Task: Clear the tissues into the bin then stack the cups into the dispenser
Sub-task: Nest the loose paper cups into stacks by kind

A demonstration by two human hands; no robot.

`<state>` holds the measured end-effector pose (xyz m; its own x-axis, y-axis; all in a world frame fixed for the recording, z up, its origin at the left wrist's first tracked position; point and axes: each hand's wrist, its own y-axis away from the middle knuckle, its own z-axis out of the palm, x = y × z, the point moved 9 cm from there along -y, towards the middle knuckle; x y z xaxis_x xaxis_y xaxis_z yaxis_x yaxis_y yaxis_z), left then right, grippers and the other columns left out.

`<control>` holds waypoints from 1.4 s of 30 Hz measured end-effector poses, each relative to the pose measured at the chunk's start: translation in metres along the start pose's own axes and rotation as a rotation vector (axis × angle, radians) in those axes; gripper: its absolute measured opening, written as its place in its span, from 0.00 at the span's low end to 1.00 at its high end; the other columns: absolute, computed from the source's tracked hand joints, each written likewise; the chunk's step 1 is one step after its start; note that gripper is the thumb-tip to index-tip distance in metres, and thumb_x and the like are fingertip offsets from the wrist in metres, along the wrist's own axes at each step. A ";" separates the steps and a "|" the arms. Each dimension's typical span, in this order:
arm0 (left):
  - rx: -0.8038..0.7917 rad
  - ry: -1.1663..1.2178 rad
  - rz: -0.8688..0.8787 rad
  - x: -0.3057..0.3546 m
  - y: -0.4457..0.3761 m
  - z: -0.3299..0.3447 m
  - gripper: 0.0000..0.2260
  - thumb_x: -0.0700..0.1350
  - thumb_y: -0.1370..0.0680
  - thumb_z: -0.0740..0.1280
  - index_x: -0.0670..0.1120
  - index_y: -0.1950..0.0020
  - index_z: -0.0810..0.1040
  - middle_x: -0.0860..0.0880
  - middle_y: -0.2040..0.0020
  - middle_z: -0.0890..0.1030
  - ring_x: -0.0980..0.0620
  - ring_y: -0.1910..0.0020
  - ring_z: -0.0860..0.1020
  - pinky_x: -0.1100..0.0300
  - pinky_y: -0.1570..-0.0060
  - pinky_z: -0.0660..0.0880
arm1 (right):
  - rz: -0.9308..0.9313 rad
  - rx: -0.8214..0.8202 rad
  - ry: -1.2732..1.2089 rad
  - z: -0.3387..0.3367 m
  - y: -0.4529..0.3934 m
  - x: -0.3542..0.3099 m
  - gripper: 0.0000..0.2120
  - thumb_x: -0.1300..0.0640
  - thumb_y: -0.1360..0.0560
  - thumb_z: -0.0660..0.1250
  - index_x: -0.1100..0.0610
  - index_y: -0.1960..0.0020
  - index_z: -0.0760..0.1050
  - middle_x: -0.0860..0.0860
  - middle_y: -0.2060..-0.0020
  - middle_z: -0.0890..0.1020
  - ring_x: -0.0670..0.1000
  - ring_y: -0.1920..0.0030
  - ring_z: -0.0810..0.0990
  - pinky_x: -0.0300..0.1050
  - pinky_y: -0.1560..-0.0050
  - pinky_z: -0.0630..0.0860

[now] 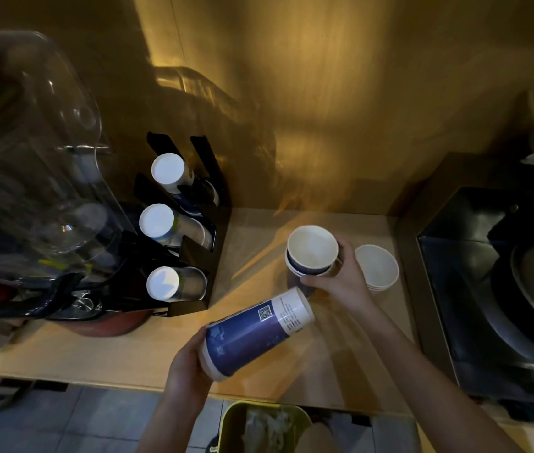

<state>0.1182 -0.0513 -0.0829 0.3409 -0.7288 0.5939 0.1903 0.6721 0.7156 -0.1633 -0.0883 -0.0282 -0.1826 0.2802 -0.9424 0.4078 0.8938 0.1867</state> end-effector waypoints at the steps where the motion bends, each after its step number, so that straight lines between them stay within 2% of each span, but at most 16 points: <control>1: -0.004 0.004 -0.003 -0.001 -0.001 0.001 0.10 0.44 0.21 0.56 0.43 0.48 0.76 0.42 0.54 0.80 0.46 0.55 0.78 0.52 0.58 0.72 | 0.006 0.001 0.016 -0.001 0.001 0.002 0.45 0.63 0.42 0.79 0.53 0.31 0.59 0.47 0.37 0.69 0.47 0.36 0.67 0.41 0.42 0.67; 6: -0.023 -0.013 0.014 0.000 -0.004 0.005 0.10 0.44 0.22 0.58 0.43 0.48 0.76 0.46 0.63 0.85 0.48 0.60 0.82 0.52 0.59 0.73 | 0.031 0.004 0.092 -0.007 0.007 0.006 0.48 0.62 0.39 0.78 0.54 0.27 0.55 0.53 0.28 0.64 0.53 0.28 0.62 0.51 0.29 0.62; 9: -0.005 -0.065 0.036 0.004 -0.002 0.010 0.10 0.45 0.22 0.58 0.43 0.48 0.76 0.44 0.61 0.84 0.46 0.57 0.79 0.52 0.57 0.73 | -0.047 0.155 0.077 -0.016 0.027 -0.007 0.34 0.62 0.34 0.74 0.51 0.32 0.63 0.53 0.32 0.70 0.52 0.31 0.67 0.53 0.30 0.65; 11: 0.008 -0.146 0.079 0.009 -0.001 0.016 0.10 0.45 0.22 0.59 0.44 0.47 0.77 0.42 0.57 0.82 0.45 0.56 0.79 0.53 0.58 0.73 | -0.179 0.152 0.134 -0.010 0.047 -0.030 0.24 0.57 0.32 0.72 0.49 0.38 0.69 0.50 0.40 0.75 0.49 0.38 0.73 0.53 0.35 0.71; 13: -0.010 -0.257 0.149 0.015 0.000 0.025 0.11 0.47 0.23 0.60 0.43 0.47 0.77 0.40 0.54 0.82 0.44 0.57 0.80 0.54 0.59 0.74 | -0.311 -0.060 0.356 0.019 0.068 -0.056 0.21 0.51 0.31 0.71 0.49 0.40 0.72 0.46 0.44 0.75 0.45 0.43 0.74 0.51 0.39 0.74; 16: -0.094 -0.356 0.213 0.021 0.004 0.045 0.12 0.47 0.23 0.60 0.42 0.47 0.78 0.39 0.53 0.82 0.44 0.57 0.81 0.56 0.61 0.75 | -0.406 -0.437 0.876 0.072 0.092 -0.058 0.35 0.41 0.33 0.70 0.48 0.31 0.62 0.46 0.33 0.68 0.46 0.34 0.65 0.46 0.32 0.63; 18: -0.119 -0.361 0.227 0.024 0.005 0.055 0.11 0.46 0.23 0.60 0.44 0.48 0.79 0.40 0.53 0.82 0.44 0.56 0.80 0.55 0.60 0.74 | -0.411 -0.507 1.038 0.087 0.093 -0.046 0.44 0.40 0.36 0.71 0.50 0.27 0.53 0.50 0.28 0.62 0.51 0.30 0.60 0.48 0.31 0.57; 19: -0.115 -0.360 0.234 0.025 0.006 0.057 0.10 0.46 0.22 0.59 0.45 0.50 0.79 0.41 0.54 0.82 0.44 0.56 0.80 0.55 0.60 0.74 | -0.409 -0.506 1.078 0.090 0.093 -0.042 0.46 0.42 0.36 0.72 0.51 0.27 0.51 0.51 0.28 0.62 0.53 0.30 0.61 0.49 0.31 0.58; 23: -0.082 -0.349 0.260 0.024 0.005 0.062 0.11 0.47 0.22 0.59 0.45 0.49 0.79 0.43 0.55 0.82 0.45 0.56 0.80 0.57 0.61 0.74 | -0.439 -0.405 1.138 0.084 0.088 -0.038 0.40 0.47 0.34 0.70 0.52 0.28 0.54 0.52 0.34 0.69 0.53 0.36 0.68 0.48 0.36 0.63; 27: -0.092 -0.336 0.272 0.021 0.006 0.068 0.09 0.46 0.22 0.59 0.46 0.53 0.80 0.42 0.56 0.82 0.45 0.58 0.80 0.56 0.62 0.74 | -0.425 -0.376 1.160 0.073 0.087 -0.037 0.37 0.48 0.33 0.69 0.50 0.30 0.56 0.51 0.35 0.70 0.53 0.37 0.69 0.48 0.36 0.65; 31: -0.096 -0.368 0.319 0.025 0.008 0.071 0.10 0.44 0.21 0.58 0.45 0.54 0.79 0.44 0.59 0.81 0.48 0.63 0.79 0.62 0.69 0.75 | -0.438 -0.342 1.169 0.063 0.087 -0.037 0.37 0.47 0.34 0.69 0.51 0.30 0.58 0.52 0.36 0.71 0.54 0.37 0.70 0.49 0.37 0.66; 34: 0.003 -0.334 0.353 0.041 0.006 0.052 0.11 0.43 0.21 0.57 0.46 0.58 0.77 0.44 0.61 0.79 0.47 0.64 0.76 0.65 0.76 0.73 | -0.352 -0.291 1.185 0.037 0.080 -0.036 0.37 0.45 0.35 0.71 0.50 0.30 0.58 0.51 0.36 0.71 0.54 0.36 0.69 0.48 0.37 0.65; 36: 0.054 -0.308 0.356 0.050 0.001 0.034 0.11 0.43 0.21 0.57 0.46 0.57 0.77 0.43 0.58 0.79 0.46 0.61 0.75 0.60 0.69 0.71 | -0.308 -0.236 1.083 0.013 0.075 -0.040 0.38 0.45 0.39 0.73 0.49 0.33 0.62 0.51 0.39 0.73 0.53 0.38 0.70 0.47 0.40 0.65; 38: 0.062 -0.270 0.338 0.052 -0.005 0.020 0.10 0.44 0.21 0.57 0.43 0.49 0.77 0.42 0.54 0.79 0.45 0.57 0.76 0.57 0.62 0.70 | -0.287 -0.159 0.959 -0.011 0.072 -0.048 0.38 0.47 0.43 0.75 0.48 0.36 0.65 0.49 0.43 0.75 0.52 0.41 0.71 0.46 0.42 0.65; 41: 0.067 -0.216 0.311 0.048 -0.010 0.009 0.12 0.44 0.20 0.56 0.42 0.43 0.75 0.45 0.53 0.79 0.49 0.57 0.77 0.57 0.61 0.71 | -0.263 0.013 0.747 -0.042 0.068 -0.063 0.41 0.52 0.46 0.78 0.49 0.37 0.65 0.48 0.43 0.74 0.51 0.40 0.72 0.48 0.39 0.69; 42: 0.062 -0.199 0.299 0.043 -0.010 0.007 0.12 0.44 0.20 0.56 0.42 0.42 0.74 0.45 0.53 0.79 0.49 0.57 0.77 0.57 0.61 0.71 | -0.261 0.074 0.637 -0.051 0.066 -0.068 0.42 0.55 0.46 0.79 0.50 0.36 0.64 0.46 0.42 0.73 0.49 0.39 0.71 0.45 0.39 0.70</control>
<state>0.1246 -0.0909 -0.0620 0.1856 -0.5164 0.8360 0.0512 0.8547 0.5166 -0.1690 -0.0308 0.0627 -0.7638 0.2304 -0.6029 0.3349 0.9400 -0.0651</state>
